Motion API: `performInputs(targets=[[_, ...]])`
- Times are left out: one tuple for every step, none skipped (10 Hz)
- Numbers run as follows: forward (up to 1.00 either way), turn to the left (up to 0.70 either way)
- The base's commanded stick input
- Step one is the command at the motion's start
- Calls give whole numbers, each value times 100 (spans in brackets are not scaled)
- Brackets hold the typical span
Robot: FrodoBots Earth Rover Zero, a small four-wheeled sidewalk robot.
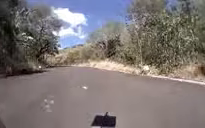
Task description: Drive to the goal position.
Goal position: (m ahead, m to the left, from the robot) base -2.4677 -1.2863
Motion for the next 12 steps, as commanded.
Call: performInputs(targets=[[0,-50],[0,-50],[0,-50],[0,-50],[0,-50],[0,-50],[0,-50],[0,-50],[0,-50],[0,-50],[0,-50],[0,-50]])
